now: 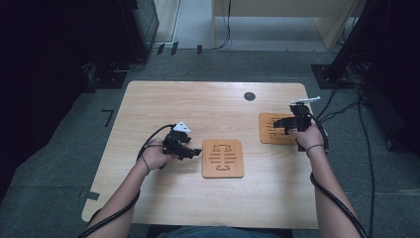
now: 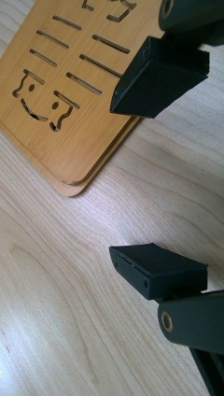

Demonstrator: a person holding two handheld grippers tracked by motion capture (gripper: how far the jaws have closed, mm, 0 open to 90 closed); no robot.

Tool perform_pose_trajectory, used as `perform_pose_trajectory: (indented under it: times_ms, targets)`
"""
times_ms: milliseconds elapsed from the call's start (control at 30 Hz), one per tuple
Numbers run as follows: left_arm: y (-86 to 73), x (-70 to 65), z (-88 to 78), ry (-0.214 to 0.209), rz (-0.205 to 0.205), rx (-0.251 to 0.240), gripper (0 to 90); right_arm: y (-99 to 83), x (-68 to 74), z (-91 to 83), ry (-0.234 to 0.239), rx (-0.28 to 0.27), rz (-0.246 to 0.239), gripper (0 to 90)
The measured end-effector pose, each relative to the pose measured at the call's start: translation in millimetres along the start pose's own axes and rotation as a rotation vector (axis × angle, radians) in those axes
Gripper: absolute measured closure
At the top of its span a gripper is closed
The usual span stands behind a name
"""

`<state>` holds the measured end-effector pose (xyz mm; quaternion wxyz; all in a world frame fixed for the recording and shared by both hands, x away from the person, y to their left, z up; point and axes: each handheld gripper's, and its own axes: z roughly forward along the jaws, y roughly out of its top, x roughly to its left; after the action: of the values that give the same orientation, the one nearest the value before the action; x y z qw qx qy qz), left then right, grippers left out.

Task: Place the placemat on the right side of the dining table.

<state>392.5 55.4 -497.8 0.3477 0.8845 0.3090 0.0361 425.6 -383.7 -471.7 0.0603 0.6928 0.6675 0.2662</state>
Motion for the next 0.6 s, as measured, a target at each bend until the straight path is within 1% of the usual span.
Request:
perform_pose_trajectory:
  times_ms: [100, 233, 433, 467, 600]
  targets:
    - [0.1, 0.0, 0.3, -0.001, 0.002, 0.0, 25.2, -2.7, 2.5, -0.5, 0.008, -0.005, -0.005, 27.8]
    - [0.0, -0.3, 0.9, -0.001, 0.002, 0.0, 25.2, -7.2, 4.4, 0.9, 0.007, -0.01, -0.023, 27.6]
    - [-0.1, -0.3, 0.9, -0.001, 0.0, 0.0, 25.2, -14.4, 8.8, 4.7, 0.026, -0.001, -0.037, 25.8]
    - [-0.1, -0.2, 0.9, -0.001, 0.0, 0.0, 25.2, -15.3, 9.1, 5.3, 0.028, -0.002, -0.046, 25.7]
    - [-0.1, -0.6, 1.1, -0.001, 0.0, 0.0, 25.2, -18.3, 12.8, 4.6, 0.034, -0.002, -0.051, 25.6]
